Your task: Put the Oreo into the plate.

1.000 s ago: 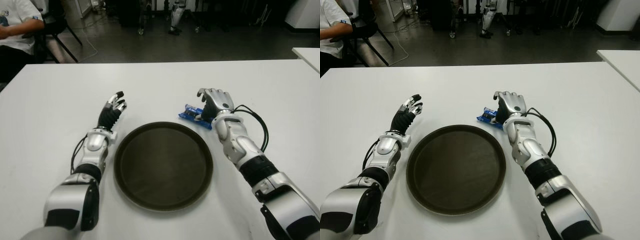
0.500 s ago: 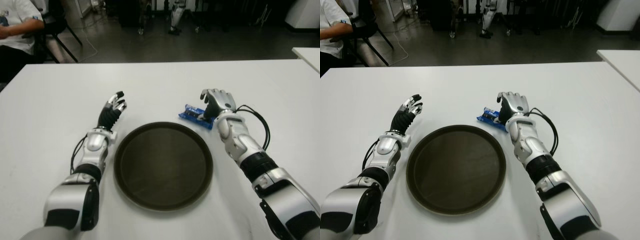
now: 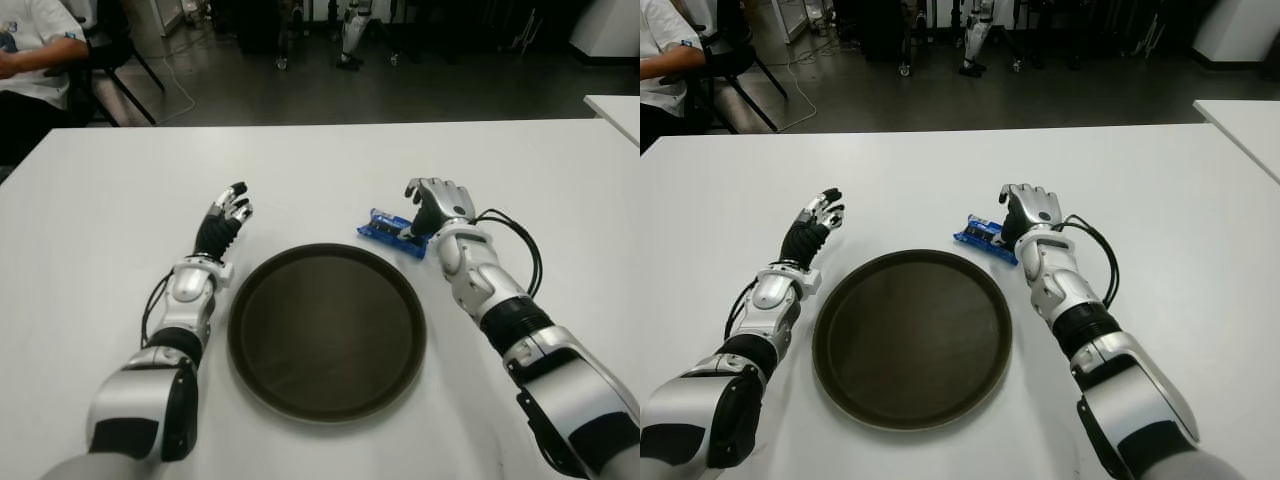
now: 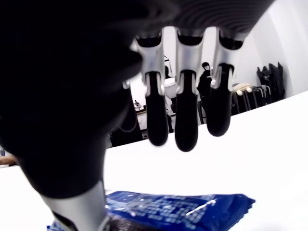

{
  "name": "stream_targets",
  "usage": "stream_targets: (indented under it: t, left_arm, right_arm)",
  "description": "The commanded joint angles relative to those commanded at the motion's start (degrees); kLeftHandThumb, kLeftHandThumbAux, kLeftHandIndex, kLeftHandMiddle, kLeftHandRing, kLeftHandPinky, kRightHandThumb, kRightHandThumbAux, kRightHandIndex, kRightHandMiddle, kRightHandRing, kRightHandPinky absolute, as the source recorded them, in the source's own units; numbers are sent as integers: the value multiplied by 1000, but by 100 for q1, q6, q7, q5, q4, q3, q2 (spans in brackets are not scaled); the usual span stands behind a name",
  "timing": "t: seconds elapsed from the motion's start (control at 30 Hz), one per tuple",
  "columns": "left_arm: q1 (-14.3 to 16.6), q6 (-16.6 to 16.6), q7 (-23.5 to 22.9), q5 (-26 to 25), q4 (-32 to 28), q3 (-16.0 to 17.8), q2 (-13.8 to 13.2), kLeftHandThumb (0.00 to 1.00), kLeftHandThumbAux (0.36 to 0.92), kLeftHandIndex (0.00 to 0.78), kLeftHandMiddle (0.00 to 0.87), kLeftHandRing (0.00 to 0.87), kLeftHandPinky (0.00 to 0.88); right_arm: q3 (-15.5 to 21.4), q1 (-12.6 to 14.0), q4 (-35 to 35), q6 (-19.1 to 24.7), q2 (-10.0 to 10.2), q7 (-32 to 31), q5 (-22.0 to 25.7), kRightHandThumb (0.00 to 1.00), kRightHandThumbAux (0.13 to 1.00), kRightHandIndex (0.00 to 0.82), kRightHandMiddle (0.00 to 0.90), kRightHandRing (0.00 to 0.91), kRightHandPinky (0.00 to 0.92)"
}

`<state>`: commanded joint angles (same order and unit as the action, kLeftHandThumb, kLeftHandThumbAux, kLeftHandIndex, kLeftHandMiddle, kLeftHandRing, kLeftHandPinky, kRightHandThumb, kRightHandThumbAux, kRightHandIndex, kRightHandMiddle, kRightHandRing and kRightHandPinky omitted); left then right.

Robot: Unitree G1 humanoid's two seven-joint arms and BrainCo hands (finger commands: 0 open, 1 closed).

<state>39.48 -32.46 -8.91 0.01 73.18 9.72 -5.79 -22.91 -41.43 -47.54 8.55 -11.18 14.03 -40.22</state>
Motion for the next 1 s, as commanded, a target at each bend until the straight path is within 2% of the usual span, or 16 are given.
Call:
stream_targets:
  t: [0.17,0.27,0.4,0.47,0.57,0.6,0.7,1.0]
  left_arm:
    - [7,6,139,113,10,-75,-22,150,521,31,99,73,72]
    - [-16,-52,231,177,-3,-115,-27,143,516,35,105,80,77]
    - [-24,-89,274,179,-11,-119,-12,142,519,33,103,80,79]
    - [-20,-90,254,149,-10,-104,-4,142,523,34,104,81,79]
    - [-16,-70,221,114,-8,-86,3,142,525,35,105,82,79]
    - [-14,-56,198,94,-8,-73,7,144,526,36,105,80,75]
    - [-10,-16,142,45,6,-35,8,149,521,35,102,72,66]
    - [9,2,147,85,15,-42,7,154,508,39,108,70,58]
  right_arm:
    - [38,-20,-126,-274,-31,71,130,0,901,405,473,484,499]
    - [31,-45,-197,-321,-39,97,155,0,880,389,472,485,489]
    - [40,-65,-258,-361,-41,104,176,0,858,353,420,440,461]
    - [47,-73,-282,-374,-40,101,193,0,841,283,337,364,397]
    - [53,-86,-298,-364,-34,79,209,0,832,251,298,328,367]
    - [57,-91,-300,-351,-31,62,217,0,822,220,261,289,323]
    - [77,-110,-299,-286,-14,3,251,0,809,179,211,236,271]
    - [104,-120,-226,-170,-13,-103,357,0,789,116,106,128,153]
